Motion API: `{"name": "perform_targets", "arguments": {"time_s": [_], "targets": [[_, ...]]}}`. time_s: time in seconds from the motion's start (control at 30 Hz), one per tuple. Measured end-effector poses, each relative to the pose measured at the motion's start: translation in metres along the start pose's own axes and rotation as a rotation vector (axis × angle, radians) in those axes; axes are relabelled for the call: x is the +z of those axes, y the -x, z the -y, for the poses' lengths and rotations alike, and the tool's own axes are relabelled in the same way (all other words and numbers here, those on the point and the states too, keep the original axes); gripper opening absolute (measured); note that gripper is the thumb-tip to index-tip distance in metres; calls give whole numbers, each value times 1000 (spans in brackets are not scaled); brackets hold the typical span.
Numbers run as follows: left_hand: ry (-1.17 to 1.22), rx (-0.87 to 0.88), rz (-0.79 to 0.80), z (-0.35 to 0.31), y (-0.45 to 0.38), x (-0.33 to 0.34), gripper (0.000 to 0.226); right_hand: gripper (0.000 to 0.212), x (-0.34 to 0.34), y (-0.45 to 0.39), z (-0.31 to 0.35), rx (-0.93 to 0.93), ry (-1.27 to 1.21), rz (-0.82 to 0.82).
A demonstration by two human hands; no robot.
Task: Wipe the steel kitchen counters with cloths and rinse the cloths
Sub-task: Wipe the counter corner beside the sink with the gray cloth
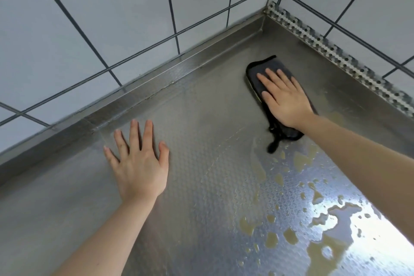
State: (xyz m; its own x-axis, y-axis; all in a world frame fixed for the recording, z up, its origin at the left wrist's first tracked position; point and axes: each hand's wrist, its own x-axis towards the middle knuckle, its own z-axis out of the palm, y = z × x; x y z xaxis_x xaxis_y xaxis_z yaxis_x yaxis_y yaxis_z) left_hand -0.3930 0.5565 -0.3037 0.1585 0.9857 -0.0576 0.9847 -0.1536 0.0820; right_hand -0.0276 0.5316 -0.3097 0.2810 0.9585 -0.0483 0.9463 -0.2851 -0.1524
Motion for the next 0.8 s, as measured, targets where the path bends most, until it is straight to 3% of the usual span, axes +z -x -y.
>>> {"name": "perform_targets", "arguments": {"time_s": [0.07, 0.2, 0.37, 0.43, 0.53, 0.6, 0.67, 0.8], "targets": [[19, -5, 3, 0, 0, 1, 58, 50, -10, -3, -29, -35, -20, -3], [16, -1, -4, 2, -1, 2, 58, 50, -15, 12, -67, 229, -60, -107], [20, -6, -14, 0, -1, 3, 58, 56, 2, 39, -24, 664, -111, -137], [17, -4, -15, 0, -2, 3, 57, 57, 7, 44, 6, 622, -70, -114], [13, -6, -14, 1, -2, 4, 59, 56, 9, 57, 25, 165, 16, -27], [17, -4, -18, 1, -1, 3, 62, 56, 1, 58, 8, -20, 18, 21], [25, -5, -23, 1, -2, 3, 63, 56, -4, 49, -22, 48, 7, -15], [16, -2, -26, 1, -2, 5, 58, 55, -8, 38, -51, 502, -72, -66]]}}
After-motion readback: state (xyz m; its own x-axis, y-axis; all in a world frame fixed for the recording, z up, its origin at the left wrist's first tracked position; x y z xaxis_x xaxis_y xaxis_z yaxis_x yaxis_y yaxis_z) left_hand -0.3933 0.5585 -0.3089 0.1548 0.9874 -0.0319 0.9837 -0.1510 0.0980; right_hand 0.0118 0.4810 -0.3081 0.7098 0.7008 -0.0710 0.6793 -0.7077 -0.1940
